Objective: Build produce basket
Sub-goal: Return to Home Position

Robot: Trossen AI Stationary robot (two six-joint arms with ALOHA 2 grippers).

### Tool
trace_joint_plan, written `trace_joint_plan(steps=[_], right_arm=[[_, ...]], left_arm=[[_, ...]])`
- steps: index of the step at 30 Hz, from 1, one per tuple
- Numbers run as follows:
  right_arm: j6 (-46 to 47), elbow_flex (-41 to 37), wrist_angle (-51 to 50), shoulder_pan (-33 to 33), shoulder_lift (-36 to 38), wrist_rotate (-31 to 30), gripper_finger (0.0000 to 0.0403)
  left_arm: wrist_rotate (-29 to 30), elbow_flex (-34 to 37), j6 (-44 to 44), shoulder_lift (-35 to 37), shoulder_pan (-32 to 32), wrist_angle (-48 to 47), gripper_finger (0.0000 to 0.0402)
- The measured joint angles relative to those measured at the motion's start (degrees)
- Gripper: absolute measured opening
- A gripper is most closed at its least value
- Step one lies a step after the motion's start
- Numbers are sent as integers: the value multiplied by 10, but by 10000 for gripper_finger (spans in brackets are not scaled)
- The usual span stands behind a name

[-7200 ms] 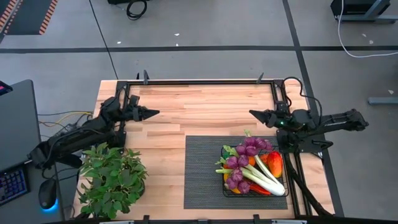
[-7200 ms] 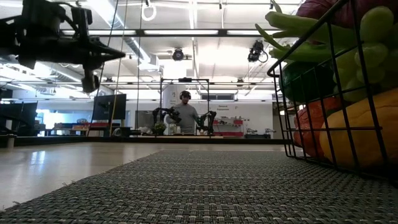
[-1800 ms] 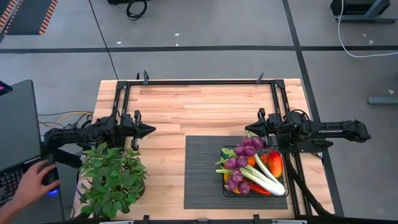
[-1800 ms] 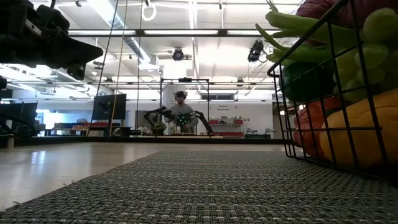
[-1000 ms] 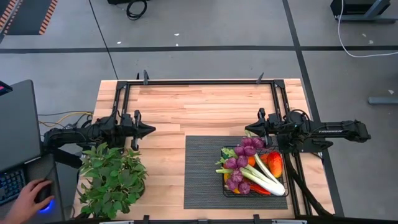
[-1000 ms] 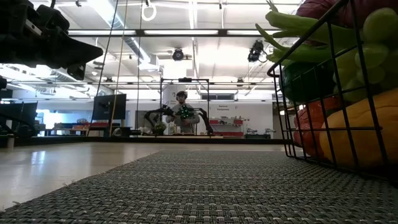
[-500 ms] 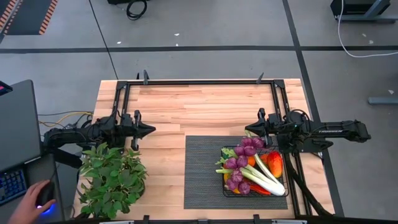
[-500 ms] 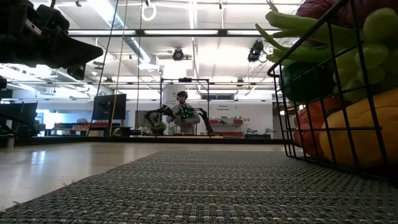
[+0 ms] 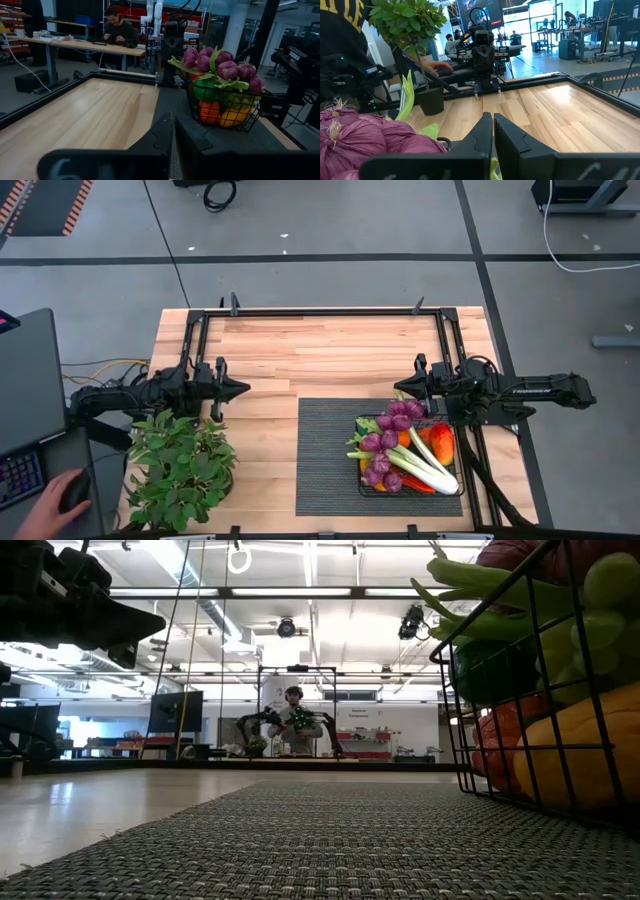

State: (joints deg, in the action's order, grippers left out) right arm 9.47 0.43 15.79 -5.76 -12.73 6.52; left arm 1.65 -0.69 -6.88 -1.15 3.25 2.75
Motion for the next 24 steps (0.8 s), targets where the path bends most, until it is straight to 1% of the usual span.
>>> trace_joint_plan(steps=[4,13,24], right_arm=[[0,0,0,0,0,0,22],[0,0,0,0,0,0,22],[0,0,0,0,0,0,22]], left_arm=[[0,0,0,0,0,0,28],[0,0,0,0,0,0,17],[0,0,0,0,0,0,27]])
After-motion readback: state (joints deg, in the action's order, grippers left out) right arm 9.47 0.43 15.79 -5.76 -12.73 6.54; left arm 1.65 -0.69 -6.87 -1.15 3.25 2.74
